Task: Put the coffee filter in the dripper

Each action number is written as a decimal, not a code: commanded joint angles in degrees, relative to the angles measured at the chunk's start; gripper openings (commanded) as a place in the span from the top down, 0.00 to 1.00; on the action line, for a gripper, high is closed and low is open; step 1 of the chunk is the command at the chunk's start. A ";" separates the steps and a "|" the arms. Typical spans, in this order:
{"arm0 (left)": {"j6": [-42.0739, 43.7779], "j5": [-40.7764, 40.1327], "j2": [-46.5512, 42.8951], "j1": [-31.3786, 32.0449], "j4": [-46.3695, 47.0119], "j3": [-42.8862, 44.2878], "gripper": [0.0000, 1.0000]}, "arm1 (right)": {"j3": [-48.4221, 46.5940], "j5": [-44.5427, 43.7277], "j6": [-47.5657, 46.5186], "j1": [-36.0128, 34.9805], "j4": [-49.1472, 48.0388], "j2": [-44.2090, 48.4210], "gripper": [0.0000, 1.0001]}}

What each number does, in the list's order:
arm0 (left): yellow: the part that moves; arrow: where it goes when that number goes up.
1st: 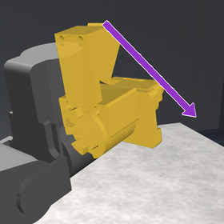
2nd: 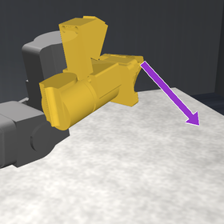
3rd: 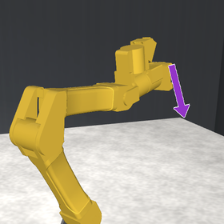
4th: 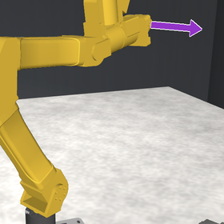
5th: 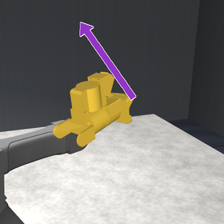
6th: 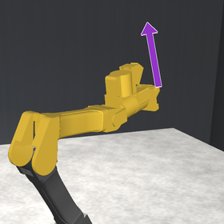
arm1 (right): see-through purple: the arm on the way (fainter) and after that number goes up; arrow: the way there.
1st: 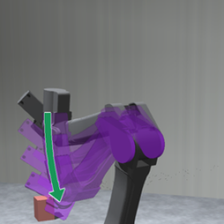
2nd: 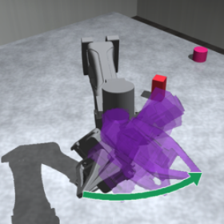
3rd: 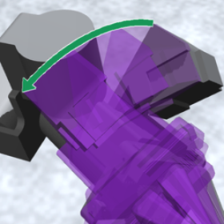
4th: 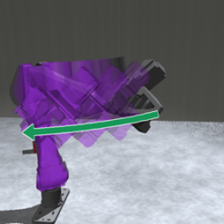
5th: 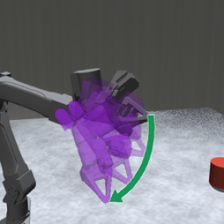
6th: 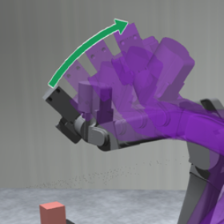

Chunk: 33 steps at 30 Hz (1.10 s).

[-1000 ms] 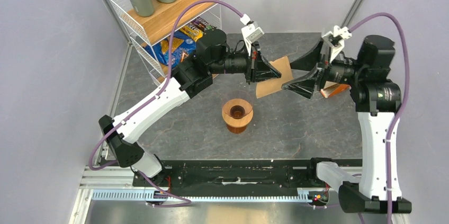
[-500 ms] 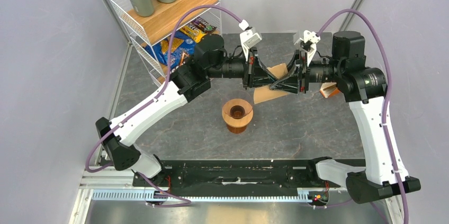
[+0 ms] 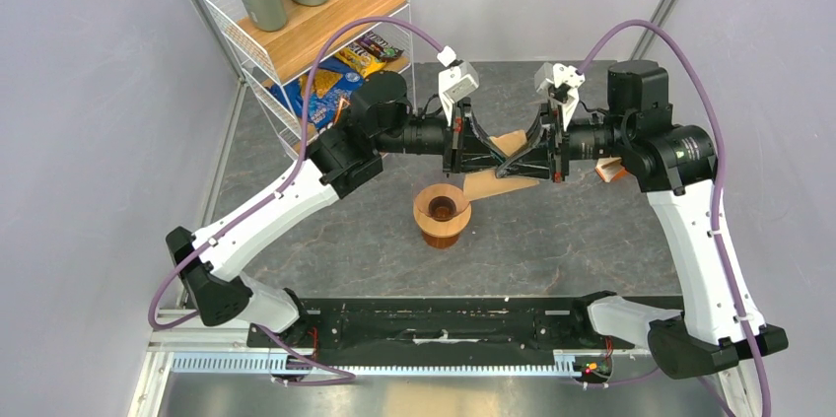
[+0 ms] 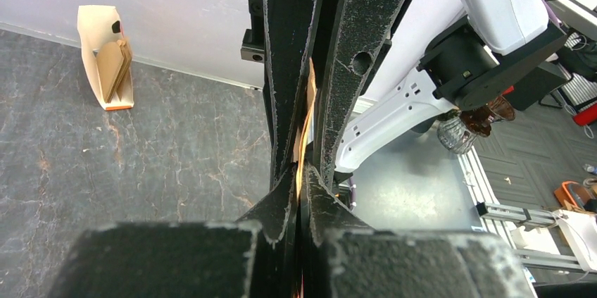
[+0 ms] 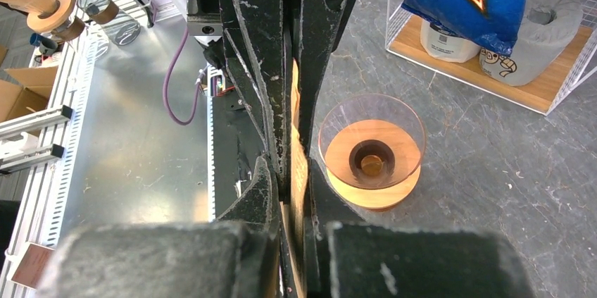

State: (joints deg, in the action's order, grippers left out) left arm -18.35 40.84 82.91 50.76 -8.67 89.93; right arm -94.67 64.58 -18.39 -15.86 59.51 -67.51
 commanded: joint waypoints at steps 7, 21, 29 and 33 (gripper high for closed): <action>1.66 -1.63 -3.65 -0.70 0.86 -1.11 0.91 | -1.55 -5.12 -4.19 -1.27 1.26 2.17 1.00; 3.28 2.01 -6.22 -0.99 1.11 -3.69 0.98 | -0.68 -6.09 -4.99 -1.28 7.52 1.06 0.70; 26.98 -5.45 -18.95 -0.20 -27.77 -14.43 0.29 | 11.45 -19.48 -17.02 -1.28 24.39 10.16 0.14; 32.12 -12.38 -30.13 -0.66 -29.48 -25.99 0.20 | 19.43 -24.33 -17.74 -1.37 20.20 11.95 0.03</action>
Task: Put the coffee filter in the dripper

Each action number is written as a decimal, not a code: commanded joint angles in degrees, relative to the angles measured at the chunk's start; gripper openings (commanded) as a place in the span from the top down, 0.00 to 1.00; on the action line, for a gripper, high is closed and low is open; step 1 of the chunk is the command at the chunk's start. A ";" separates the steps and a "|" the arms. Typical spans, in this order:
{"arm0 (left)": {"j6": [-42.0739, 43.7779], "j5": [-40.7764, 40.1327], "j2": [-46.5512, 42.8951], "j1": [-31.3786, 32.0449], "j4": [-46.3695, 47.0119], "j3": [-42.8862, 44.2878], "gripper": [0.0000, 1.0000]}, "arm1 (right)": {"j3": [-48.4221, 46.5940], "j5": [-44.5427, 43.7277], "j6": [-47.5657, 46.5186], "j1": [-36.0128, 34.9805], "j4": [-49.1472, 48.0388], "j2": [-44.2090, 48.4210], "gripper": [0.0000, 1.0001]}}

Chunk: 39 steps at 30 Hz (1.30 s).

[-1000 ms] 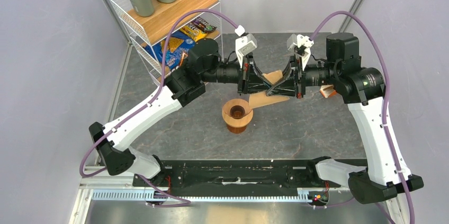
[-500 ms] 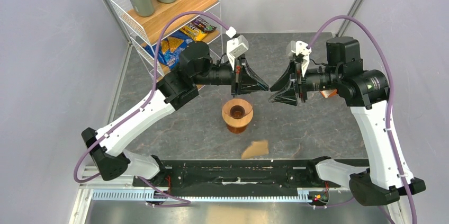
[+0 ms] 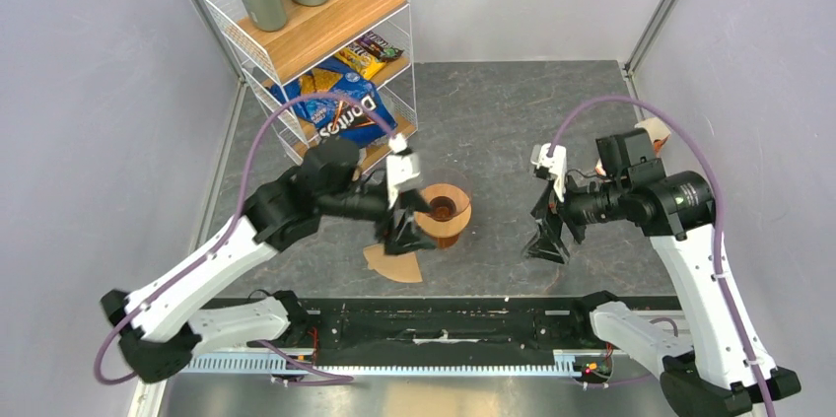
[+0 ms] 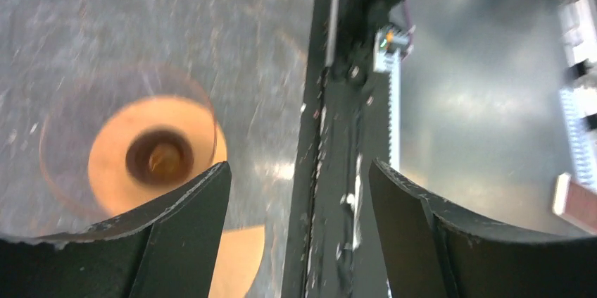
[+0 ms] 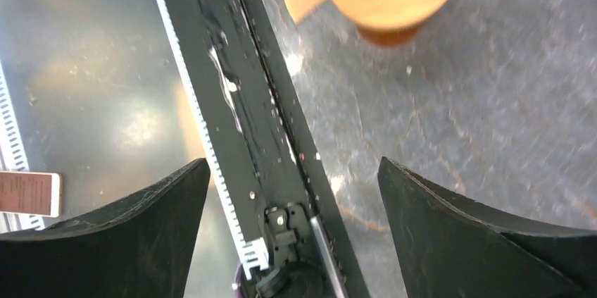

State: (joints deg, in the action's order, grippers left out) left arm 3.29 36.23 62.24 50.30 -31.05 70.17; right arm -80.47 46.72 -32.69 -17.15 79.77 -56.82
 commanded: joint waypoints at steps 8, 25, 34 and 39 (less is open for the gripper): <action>34.29 -18.65 -15.26 -6.34 -28.77 -15.68 0.20 | 5.36 -8.11 -0.70 -0.08 -2.78 -0.93 0.05; 53.53 -14.30 1.57 -8.07 0.87 -35.45 0.18 | 2.34 -12.79 4.55 -0.08 -1.34 0.74 0.06; 61.78 -9.05 9.16 -11.31 -1.62 -34.23 0.18 | 1.08 -12.96 5.04 -0.07 -0.17 0.97 0.07; 64.65 -8.70 12.67 -12.15 -2.75 -33.62 0.19 | 0.36 -13.14 4.12 -0.09 0.35 0.48 0.07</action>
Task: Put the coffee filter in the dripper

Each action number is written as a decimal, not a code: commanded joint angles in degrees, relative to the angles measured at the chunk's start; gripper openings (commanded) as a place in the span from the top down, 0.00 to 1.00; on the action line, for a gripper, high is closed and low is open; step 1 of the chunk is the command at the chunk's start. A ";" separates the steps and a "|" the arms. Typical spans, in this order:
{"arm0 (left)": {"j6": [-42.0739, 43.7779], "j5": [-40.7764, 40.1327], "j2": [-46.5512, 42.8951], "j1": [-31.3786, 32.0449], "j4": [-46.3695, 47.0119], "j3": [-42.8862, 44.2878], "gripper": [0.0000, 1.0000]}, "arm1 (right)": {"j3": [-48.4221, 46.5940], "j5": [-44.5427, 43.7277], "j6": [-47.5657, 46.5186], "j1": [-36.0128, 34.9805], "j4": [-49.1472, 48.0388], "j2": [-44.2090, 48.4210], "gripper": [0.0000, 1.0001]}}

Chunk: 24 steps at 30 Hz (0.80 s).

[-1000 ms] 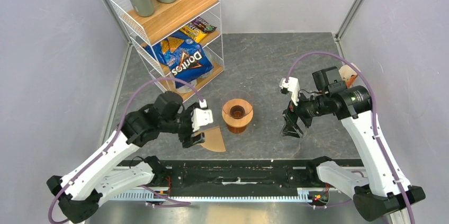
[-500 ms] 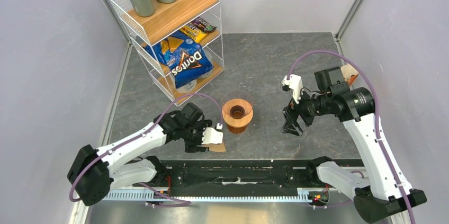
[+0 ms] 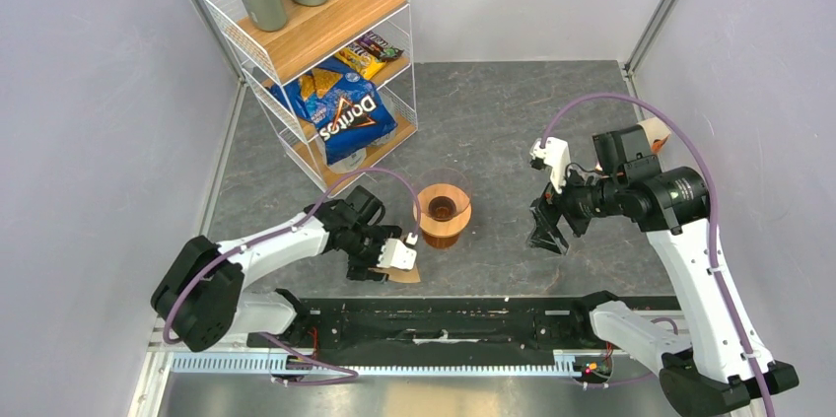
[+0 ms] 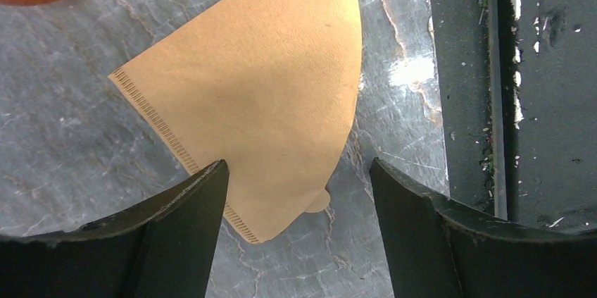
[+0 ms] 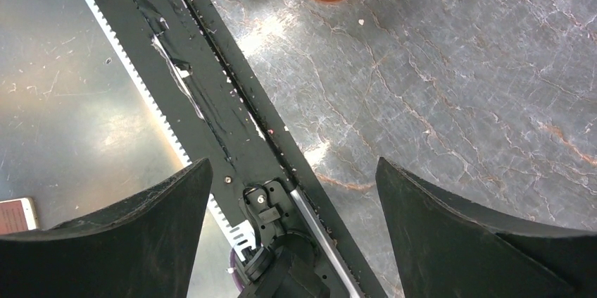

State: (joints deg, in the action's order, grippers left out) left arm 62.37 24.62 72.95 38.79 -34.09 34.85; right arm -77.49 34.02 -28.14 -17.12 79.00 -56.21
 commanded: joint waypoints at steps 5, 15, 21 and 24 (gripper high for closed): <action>6.91 2.95 5.90 -1.25 -2.30 3.19 0.22 | -3.88 -0.36 -1.10 -0.09 1.61 -1.07 0.07; 10.48 2.33 3.38 -1.85 -1.78 -0.56 0.56 | -4.53 -0.10 -1.78 -0.10 2.17 -1.72 0.10; 10.57 3.12 -0.86 -1.83 -3.95 -1.12 0.75 | -4.26 1.24 -1.19 -0.09 1.92 -1.63 0.11; 9.33 6.06 -5.77 -1.35 -8.42 1.44 0.78 | -4.34 3.81 0.84 -0.10 1.98 -1.73 0.11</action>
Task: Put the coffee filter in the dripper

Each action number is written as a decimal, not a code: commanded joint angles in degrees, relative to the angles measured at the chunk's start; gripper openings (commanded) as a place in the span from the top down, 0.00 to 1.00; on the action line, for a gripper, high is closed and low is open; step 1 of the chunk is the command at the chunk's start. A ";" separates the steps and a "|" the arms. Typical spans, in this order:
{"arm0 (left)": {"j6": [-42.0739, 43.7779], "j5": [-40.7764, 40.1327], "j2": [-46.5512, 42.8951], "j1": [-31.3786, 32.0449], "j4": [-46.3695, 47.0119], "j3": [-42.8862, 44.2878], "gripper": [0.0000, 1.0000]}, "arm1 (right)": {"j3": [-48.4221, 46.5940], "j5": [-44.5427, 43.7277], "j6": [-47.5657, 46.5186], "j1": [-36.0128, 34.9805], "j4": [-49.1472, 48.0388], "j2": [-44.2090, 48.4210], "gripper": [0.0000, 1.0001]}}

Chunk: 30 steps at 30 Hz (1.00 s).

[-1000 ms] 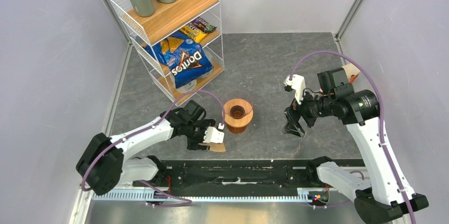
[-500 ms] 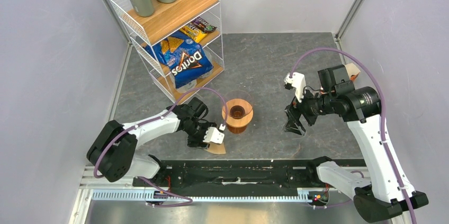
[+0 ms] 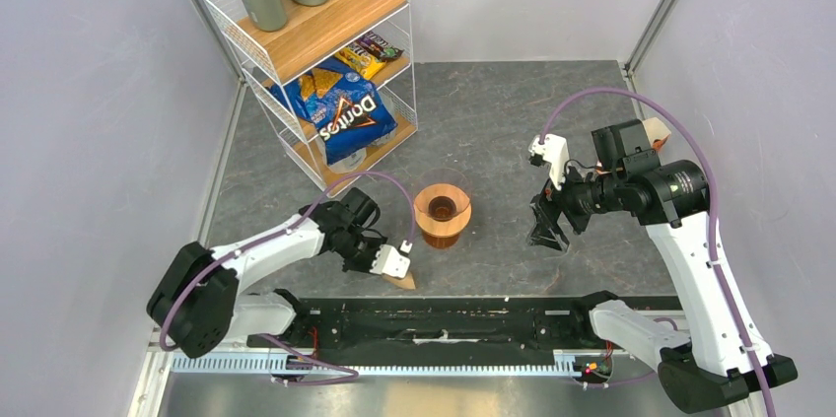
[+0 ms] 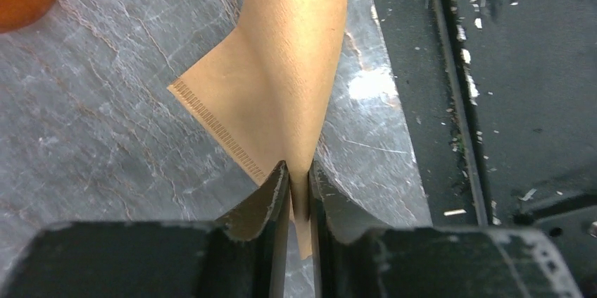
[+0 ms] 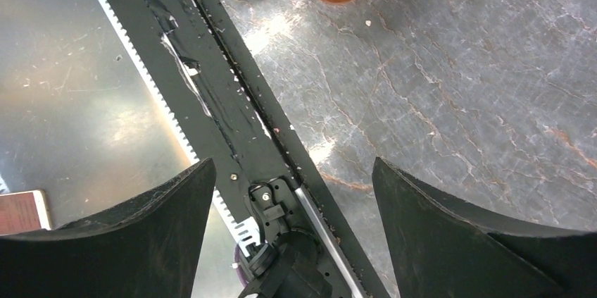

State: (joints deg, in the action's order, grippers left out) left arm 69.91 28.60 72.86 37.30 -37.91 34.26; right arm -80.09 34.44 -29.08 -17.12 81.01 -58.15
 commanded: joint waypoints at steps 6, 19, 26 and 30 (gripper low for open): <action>-2.87 4.69 -18.43 8.24 -13.29 12.14 0.83 | 0.11 15.41 10.93 -0.10 -0.11 -0.37 0.10; 11.33 -10.49 -13.21 33.36 -8.60 36.57 0.84 | -2.88 31.94 30.73 -2.22 -9.44 -9.39 0.05; 22.25 -12.41 -10.81 34.80 -2.22 36.71 0.84 | 0.85 33.97 35.90 -7.10 -12.47 -10.80 0.03; 27.06 -11.41 -11.20 35.44 0.33 36.09 0.85 | 2.97 32.54 34.45 -9.65 -12.32 -10.98 0.03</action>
State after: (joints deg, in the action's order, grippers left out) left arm 88.27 17.08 62.33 71.83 -43.03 69.82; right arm -78.56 65.95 4.12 -24.82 70.57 -69.25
